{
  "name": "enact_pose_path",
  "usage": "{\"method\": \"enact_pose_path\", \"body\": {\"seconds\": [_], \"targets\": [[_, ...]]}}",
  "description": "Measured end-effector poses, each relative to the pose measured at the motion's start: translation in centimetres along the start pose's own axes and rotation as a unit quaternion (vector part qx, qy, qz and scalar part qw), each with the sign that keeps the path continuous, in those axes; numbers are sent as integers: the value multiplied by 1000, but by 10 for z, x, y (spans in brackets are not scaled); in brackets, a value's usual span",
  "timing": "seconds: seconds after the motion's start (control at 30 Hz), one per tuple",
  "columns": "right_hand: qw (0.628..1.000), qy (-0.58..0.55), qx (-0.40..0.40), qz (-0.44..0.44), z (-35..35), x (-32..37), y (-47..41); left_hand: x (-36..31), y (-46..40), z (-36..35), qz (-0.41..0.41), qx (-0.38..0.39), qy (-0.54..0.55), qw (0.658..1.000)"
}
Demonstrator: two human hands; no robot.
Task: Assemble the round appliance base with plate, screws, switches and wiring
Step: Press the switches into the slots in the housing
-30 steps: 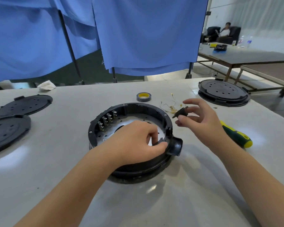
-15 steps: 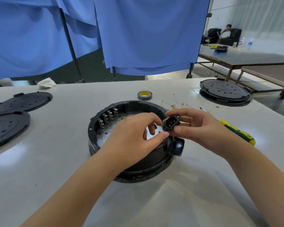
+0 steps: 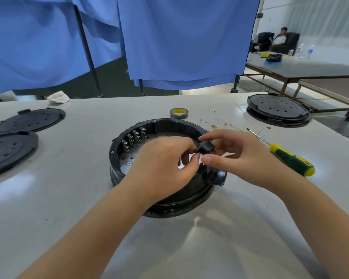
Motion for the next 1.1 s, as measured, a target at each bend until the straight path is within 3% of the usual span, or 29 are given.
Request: {"method": "enact_pose_path", "body": {"seconds": [0.27,0.47,0.67,1.1], "targets": [[994,87,-59,43,8,2,1,-2,-1,-8,-6,38,-11,999],[990,138,7,33,-4,1,0,14,-3,-17,52,83,51,994],[990,136,21,40,-3,7,1,21,-3,-20,82,96,65,990],[985,112,-77,109,2,27,5,26,-3,-13,124,58,187,973]]}}
Point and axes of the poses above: each hand's wrist, its own y-axis away from the middle knuckle, its own z-axis out of the back of the hand, x = y × z, the point moved 9 cm from there along -y, towards the middle knuckle, and after that the axes turned 2 degrees about z, right-handed, at the moved point
